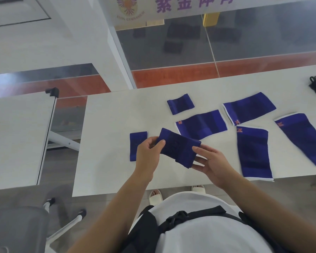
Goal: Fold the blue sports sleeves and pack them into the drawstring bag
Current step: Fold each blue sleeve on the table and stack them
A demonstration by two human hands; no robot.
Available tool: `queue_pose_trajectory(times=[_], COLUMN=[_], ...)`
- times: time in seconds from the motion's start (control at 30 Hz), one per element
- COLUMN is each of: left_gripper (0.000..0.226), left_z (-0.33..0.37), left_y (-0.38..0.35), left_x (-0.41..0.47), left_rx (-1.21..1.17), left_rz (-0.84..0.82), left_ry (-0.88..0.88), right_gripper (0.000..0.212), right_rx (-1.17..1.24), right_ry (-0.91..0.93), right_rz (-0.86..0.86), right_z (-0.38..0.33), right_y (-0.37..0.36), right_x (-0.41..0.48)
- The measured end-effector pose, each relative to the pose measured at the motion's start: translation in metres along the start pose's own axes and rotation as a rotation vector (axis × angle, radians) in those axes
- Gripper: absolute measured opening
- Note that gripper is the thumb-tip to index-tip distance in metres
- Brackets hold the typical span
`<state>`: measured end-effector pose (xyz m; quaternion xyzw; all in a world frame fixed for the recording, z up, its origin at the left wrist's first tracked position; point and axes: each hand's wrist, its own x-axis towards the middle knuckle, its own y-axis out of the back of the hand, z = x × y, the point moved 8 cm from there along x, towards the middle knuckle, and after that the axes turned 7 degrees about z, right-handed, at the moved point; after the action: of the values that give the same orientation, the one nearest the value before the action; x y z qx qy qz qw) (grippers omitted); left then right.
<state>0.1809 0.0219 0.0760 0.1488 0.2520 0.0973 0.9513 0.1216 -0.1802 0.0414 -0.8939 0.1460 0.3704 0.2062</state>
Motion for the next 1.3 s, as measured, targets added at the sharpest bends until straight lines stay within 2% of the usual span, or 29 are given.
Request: queue_pose_trajectory(times=[0.17, 0.33, 0.57, 0.8, 0.87, 0.93, 1.03, 1.07, 1.17, 1.23, 1.3], left_gripper=[0.025, 0.027, 0.031, 0.035, 0.033, 0.027, 0.024, 0.026, 0.031, 0.03, 0.03], left_z=[0.039, 0.049, 0.048, 0.046, 0.043, 0.042, 0.037, 0.033, 0.025, 0.025, 0.026], left_y=[0.004, -0.019, -0.022, -0.027, -0.027, -0.017, 0.015, 0.019, 0.011, 0.006, 0.006], left_x=[-0.015, -0.045, -0.047, -0.053, -0.055, -0.054, -0.039, -0.033, -0.032, -0.038, -0.044], left_rx=[0.219, 0.373, 0.467, 0.523, 0.526, 0.445, 0.141, 0.041, -0.179, -0.286, -0.326], left_rz=[0.015, -0.13, -0.154, -0.211, -0.218, -0.147, 0.043, 0.024, -0.186, -0.264, -0.27], left_ry=[-0.337, -0.666, -0.725, -0.768, -0.76, -0.719, -0.479, -0.371, -0.149, -0.122, -0.129], right_gripper=[0.028, 0.025, 0.03, 0.028, 0.027, 0.027, 0.03, 0.031, 0.032, 0.032, 0.031], right_rx=[-0.003, 0.007, 0.01, -0.011, -0.039, -0.048, -0.078, -0.086, -0.112, -0.128, -0.124], right_ry=[0.063, 0.098, 0.053, 0.126, 0.159, 0.171, 0.187, 0.189, 0.162, 0.135, 0.11], right_rz=[0.036, -0.025, -0.12, -0.17, -0.147, -0.149, -0.194, -0.221, -0.31, -0.364, -0.397], right_z=[-0.016, -0.028, -0.025, -0.029, -0.029, -0.029, -0.031, -0.032, -0.03, -0.028, -0.027], right_y=[-0.008, -0.022, -0.029, -0.036, -0.035, -0.036, -0.041, -0.044, -0.054, -0.061, -0.065], right_x=[0.002, -0.002, -0.004, -0.007, -0.007, -0.006, -0.006, -0.007, -0.013, -0.017, -0.021])
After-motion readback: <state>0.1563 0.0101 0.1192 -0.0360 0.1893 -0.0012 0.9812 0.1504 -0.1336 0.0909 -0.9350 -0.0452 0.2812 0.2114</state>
